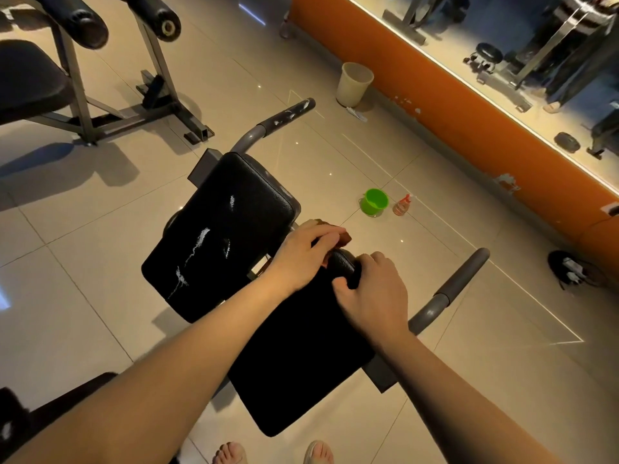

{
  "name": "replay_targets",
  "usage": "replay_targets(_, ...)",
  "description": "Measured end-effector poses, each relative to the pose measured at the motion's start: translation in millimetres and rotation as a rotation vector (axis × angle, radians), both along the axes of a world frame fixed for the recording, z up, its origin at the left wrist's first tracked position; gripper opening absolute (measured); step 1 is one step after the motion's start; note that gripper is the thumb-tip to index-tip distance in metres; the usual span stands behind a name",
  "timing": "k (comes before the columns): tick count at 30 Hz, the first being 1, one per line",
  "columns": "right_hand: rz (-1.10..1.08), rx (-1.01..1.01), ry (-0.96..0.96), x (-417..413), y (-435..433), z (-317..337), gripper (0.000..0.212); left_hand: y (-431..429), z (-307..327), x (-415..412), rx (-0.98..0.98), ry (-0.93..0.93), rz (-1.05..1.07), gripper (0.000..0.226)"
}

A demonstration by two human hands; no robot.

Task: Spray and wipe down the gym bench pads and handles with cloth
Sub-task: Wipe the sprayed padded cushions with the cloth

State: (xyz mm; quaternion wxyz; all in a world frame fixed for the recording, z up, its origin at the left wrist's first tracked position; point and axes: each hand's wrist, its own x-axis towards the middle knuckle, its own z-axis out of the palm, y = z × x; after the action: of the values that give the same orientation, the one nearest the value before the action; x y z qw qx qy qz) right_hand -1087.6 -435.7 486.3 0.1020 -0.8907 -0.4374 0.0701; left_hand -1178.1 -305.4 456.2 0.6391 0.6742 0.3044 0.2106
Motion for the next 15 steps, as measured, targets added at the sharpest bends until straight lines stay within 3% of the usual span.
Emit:
replay_targets(2,-0.036,0.027,0.007,-8,1,-3,0.031,-1,-10,-11,-0.072,0.029,0.018,0.03)
replay_targets(6,-0.021,0.032,-0.068,-5,0,-11,0.036,11,-35,-39,0.054,0.279,-0.034,0.027)
replay_targets(11,0.034,0.039,-0.134,0,0,-17,0.048,21,-17,-8,0.01,0.078,0.015,0.04)
replay_targets(15,0.041,0.059,-0.129,2,-1,-19,0.051,21,-23,-7,0.018,0.068,-0.004,0.041)
